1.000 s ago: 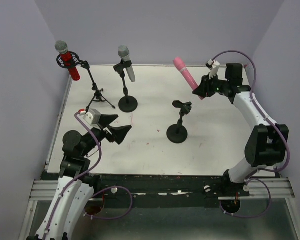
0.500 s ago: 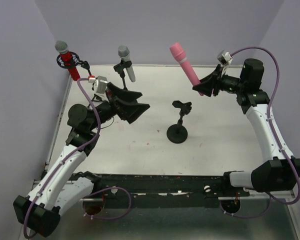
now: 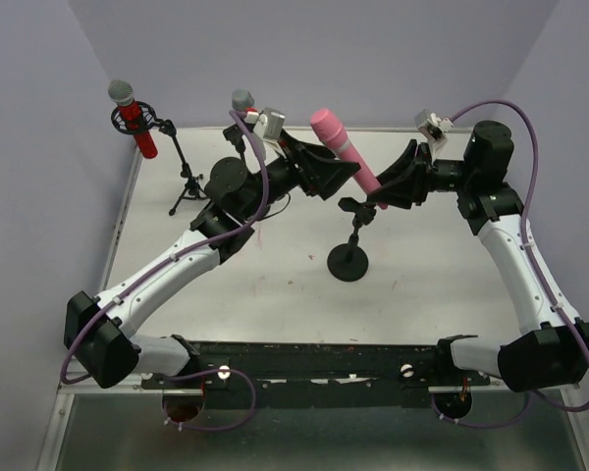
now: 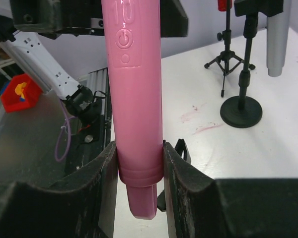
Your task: Attach the microphones to the stand
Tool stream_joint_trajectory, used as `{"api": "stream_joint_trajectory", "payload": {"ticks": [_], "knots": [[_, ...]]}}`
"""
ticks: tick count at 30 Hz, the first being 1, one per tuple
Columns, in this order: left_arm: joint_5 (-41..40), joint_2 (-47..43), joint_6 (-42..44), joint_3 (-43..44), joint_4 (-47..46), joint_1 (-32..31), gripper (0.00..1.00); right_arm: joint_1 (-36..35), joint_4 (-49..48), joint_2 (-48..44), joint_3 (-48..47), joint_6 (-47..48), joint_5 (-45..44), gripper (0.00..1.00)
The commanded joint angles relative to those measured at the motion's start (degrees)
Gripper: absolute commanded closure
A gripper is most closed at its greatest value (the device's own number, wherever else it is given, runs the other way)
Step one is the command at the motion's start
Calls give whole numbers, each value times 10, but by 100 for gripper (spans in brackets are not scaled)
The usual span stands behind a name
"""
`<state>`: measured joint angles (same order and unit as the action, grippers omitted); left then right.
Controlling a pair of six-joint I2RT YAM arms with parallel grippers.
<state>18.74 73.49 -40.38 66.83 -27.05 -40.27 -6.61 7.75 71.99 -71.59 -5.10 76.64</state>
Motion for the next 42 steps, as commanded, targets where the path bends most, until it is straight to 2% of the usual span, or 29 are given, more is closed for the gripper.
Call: {"api": "stream_joint_trajectory", "payload": {"ticks": [1, 9, 11, 13, 15, 16, 17, 20, 22, 24, 25, 26, 29, 32, 35, 38, 42], "knots": [[-63, 30, 14, 39, -12, -19, 14, -12, -14, -4, 7, -5, 35, 96], [-59, 43, 16, 49, -13, -26, 36, -18, -8, 1, 10, 4, 28, 95], [-52, 42, 21, 49, -13, -26, 45, -18, -10, 2, 12, 4, 28, 95], [-45, 41, 23, 43, -24, -26, 58, -19, -17, 5, 16, 0, 34, 94], [-20, 39, 32, 32, -48, -25, 82, -19, -26, 5, 22, -4, 51, 91], [-6, 37, 36, 32, -50, -24, 94, -18, -26, 5, 23, -4, 58, 87], [8, 34, 43, 33, -49, -23, 100, -19, -27, 4, 25, -4, 60, 74], [42, 14, 61, 37, -31, -13, 100, -19, 6, 2, 18, 31, 66, 36], [84, -9, 77, 35, -17, -2, 100, -19, 71, 1, -2, 107, 56, 20], [128, -44, 103, 31, 20, 11, 100, -19, 192, 3, -36, 213, 19, 9], [145, -62, 118, 30, 44, 17, 100, -19, 232, 3, -55, 256, 0, 8], [163, -89, 150, 25, 78, 21, 100, -19, 264, 3, -64, 290, -26, 1], [189, -154, 249, 13, 201, 27, 100, -18, 307, 1, -65, 365, -83, 0], [198, -209, 359, 1, 328, 29, 100, -18, 374, 0, -38, 524, -107, 0], [190, -251, 453, -32, 416, 30, 100, -19, 374, 2, 3, 606, -120, 0], [177, -284, 495, -90, 424, 30, 100, -18, 352, 11, 23, 622, -111, 0], [181, -310, 529, -157, 398, 31, 100, -18, 319, 24, 34, 585, -103, 0]]}}
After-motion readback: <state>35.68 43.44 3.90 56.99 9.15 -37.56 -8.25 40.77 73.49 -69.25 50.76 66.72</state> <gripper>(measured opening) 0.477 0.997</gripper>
